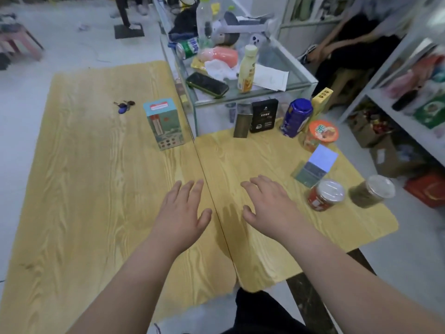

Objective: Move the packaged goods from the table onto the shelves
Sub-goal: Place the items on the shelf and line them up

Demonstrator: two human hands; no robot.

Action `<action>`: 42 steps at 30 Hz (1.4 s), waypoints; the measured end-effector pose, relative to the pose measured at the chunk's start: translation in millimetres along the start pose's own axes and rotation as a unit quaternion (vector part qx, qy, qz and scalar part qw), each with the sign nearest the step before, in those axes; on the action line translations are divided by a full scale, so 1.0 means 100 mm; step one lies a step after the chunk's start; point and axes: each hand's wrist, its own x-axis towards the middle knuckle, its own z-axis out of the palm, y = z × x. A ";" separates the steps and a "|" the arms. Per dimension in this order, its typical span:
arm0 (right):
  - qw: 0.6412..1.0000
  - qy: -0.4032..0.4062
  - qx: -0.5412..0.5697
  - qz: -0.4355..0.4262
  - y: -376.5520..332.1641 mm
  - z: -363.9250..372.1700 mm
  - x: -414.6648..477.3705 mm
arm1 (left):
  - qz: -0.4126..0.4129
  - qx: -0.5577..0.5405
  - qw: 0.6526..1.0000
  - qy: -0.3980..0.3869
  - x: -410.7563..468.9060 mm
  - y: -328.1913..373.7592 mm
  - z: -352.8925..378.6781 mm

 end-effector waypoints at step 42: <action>0.986 -0.052 0.151 0.040 1.41 0.54 3.38 | -0.136 -0.010 0.986 -0.091 2.04 -0.62 -0.22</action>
